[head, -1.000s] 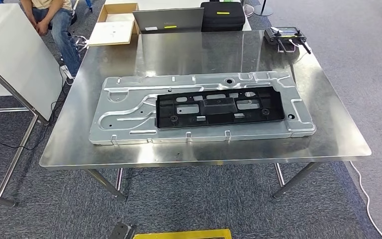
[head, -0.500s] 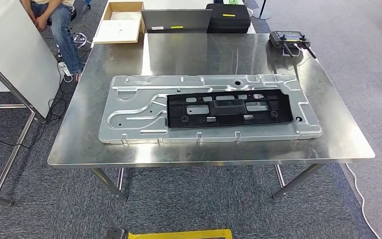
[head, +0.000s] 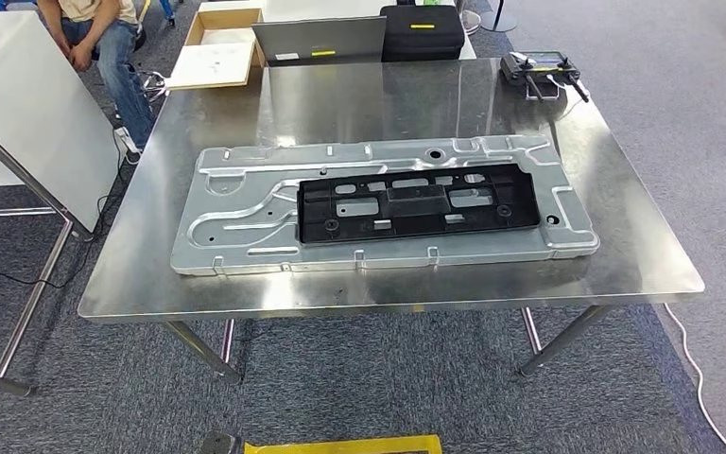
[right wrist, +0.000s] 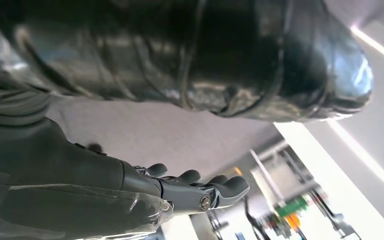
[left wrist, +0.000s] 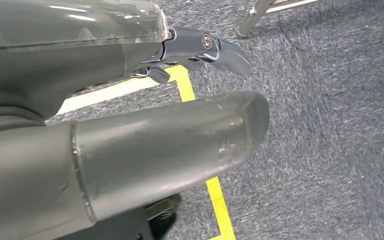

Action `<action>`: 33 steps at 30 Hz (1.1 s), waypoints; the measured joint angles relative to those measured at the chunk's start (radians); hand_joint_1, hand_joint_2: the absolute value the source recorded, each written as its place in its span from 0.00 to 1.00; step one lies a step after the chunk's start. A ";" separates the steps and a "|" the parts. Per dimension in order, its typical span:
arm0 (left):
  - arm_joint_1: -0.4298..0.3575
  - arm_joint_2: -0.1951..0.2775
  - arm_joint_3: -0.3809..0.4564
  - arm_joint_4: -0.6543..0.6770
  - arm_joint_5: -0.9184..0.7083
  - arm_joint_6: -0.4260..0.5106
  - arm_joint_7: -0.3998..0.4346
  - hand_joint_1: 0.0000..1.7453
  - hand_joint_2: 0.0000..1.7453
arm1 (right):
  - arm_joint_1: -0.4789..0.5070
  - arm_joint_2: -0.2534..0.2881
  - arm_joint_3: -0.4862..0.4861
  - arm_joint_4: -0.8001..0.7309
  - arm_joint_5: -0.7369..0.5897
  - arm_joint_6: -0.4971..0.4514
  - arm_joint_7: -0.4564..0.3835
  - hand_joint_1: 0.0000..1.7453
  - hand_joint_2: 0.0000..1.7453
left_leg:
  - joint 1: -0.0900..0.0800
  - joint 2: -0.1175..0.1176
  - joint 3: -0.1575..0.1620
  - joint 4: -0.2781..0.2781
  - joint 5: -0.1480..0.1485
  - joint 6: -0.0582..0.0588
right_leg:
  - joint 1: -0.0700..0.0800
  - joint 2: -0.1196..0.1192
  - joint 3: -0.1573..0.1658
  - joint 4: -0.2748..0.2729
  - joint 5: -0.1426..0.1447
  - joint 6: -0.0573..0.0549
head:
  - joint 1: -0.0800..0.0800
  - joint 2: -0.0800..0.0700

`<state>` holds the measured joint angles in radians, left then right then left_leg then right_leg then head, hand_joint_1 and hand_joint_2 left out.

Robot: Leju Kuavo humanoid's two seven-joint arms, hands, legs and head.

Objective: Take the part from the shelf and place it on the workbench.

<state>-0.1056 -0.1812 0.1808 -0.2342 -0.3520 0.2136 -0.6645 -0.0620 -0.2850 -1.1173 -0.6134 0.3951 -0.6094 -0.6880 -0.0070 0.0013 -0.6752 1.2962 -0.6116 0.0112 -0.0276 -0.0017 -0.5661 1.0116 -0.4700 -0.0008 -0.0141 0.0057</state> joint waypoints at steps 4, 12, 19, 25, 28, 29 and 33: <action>-0.003 0.000 0.009 0.000 -0.004 0.000 0.000 0.00 0.00 | -0.009 0.027 0.000 0.092 0.026 0.001 0.006 0.00 0.00 | -0.003 0.000 0.119 -0.234 0.113 0.018 | 0.005 0.002 0.002 0.002 0.000 0.003 | 0.000 0.000; -0.004 0.001 0.020 0.000 -0.007 0.000 0.000 0.00 0.00 | -0.020 0.058 0.000 0.196 0.056 0.010 0.037 0.00 0.00 | 0.000 0.004 0.150 -0.328 0.155 0.051 | 0.003 0.002 -0.043 0.106 -0.074 0.040 | 0.001 0.000; 0.003 0.001 0.032 0.001 -0.002 0.019 0.001 0.00 0.00 | -0.025 0.131 0.002 0.271 0.093 0.006 0.061 0.00 0.00 | -0.003 0.005 0.136 -0.303 0.151 0.042 | -0.001 0.001 -0.007 0.067 -0.033 0.045 | 0.001 0.000; 0.002 0.004 0.046 0.001 0.003 0.029 0.007 0.00 0.00 | -0.032 0.166 0.004 0.301 0.109 0.021 0.076 0.00 0.00 | -0.006 0.002 0.117 -0.270 0.130 0.014 | 0.003 0.002 0.010 0.004 -0.006 0.007 | 0.000 0.000; 0.002 0.006 0.049 0.001 0.003 0.031 0.008 0.00 0.00 | -0.034 0.178 0.007 0.308 0.111 0.023 0.078 0.00 0.00 | 0.001 0.001 0.053 -0.114 0.023 -0.001 | 0.002 -0.001 -0.007 0.002 0.006 -0.010 | 0.000 0.000; 0.003 0.006 0.050 0.001 0.003 0.031 0.008 0.00 0.00 | -0.034 0.181 0.008 0.310 0.112 0.025 0.080 0.00 0.00 | 0.004 0.001 0.030 -0.050 -0.008 -0.005 | 0.003 -0.002 -0.014 0.004 0.010 -0.012 | 0.000 0.000; 0.004 0.006 0.054 0.002 0.003 0.031 0.009 0.00 0.00 | -0.034 0.189 0.014 0.318 0.117 0.046 0.092 0.00 0.00 | 0.008 0.001 0.098 -0.118 0.035 -0.002 | 0.005 -0.001 -0.037 0.015 0.020 -0.007 | 0.000 0.000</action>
<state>-0.1021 -0.1747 0.2347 -0.2327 -0.3493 0.2441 -0.6555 -0.0961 -0.0957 -1.1034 -0.2952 0.5120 -0.5639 -0.5958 0.0014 0.0019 -0.5771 1.1777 -0.5762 0.0096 -0.0222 -0.0031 -0.6031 1.0264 -0.4497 -0.0077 -0.0137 0.0057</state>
